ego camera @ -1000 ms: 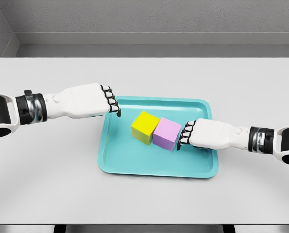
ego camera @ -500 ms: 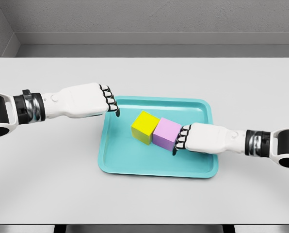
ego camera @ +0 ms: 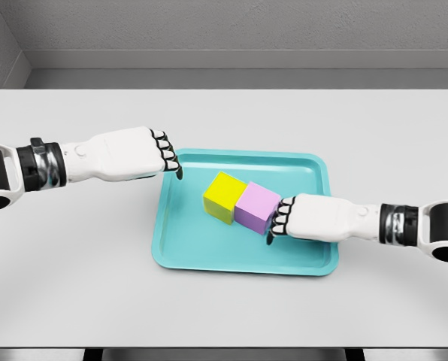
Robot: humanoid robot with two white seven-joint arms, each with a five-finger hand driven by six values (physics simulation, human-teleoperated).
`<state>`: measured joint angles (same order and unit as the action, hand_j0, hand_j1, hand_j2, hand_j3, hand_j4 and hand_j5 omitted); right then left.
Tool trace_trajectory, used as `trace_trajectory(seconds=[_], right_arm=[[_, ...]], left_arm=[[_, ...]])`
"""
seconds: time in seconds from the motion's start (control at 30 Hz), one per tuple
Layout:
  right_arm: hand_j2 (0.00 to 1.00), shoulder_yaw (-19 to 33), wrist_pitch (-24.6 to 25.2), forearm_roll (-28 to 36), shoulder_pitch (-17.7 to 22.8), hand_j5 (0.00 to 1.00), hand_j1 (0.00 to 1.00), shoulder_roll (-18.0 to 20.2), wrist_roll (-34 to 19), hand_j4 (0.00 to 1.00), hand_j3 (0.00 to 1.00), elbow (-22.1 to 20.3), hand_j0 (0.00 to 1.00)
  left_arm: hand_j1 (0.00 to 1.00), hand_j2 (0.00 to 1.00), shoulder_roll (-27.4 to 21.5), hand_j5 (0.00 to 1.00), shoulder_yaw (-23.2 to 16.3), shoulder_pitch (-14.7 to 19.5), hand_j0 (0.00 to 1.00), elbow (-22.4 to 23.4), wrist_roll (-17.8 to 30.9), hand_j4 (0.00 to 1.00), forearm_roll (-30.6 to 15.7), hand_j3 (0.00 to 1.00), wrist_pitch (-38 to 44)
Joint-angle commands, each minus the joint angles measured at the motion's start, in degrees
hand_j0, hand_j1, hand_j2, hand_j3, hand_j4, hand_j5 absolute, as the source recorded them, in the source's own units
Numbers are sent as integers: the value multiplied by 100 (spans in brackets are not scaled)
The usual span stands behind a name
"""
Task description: Push two cubes
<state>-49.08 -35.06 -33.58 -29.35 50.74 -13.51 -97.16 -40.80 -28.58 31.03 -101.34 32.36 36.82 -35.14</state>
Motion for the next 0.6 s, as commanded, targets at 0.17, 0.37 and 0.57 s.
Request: trace_trajectory(seconds=[0.17,0.37,0.57], right_arm=[[66,592,6,721,-325,66,66,990,42,66,66,-75,66],[100,1682,6,1600,-255,100,100,1553,59,100,100,830,100],[100,1639,6,1582,-158,100,100,1492,33,100,100,839,100]], left_arm=[[95,95,-684,95,212,-9,95,0,-10,95,-694,95,14],[100,100,-1290,100,616,-140,100,281,-28,100,-1345,100,14],[100,100,-1519,100,1065,-378,100,914,-19,100,-1336,100,14]])
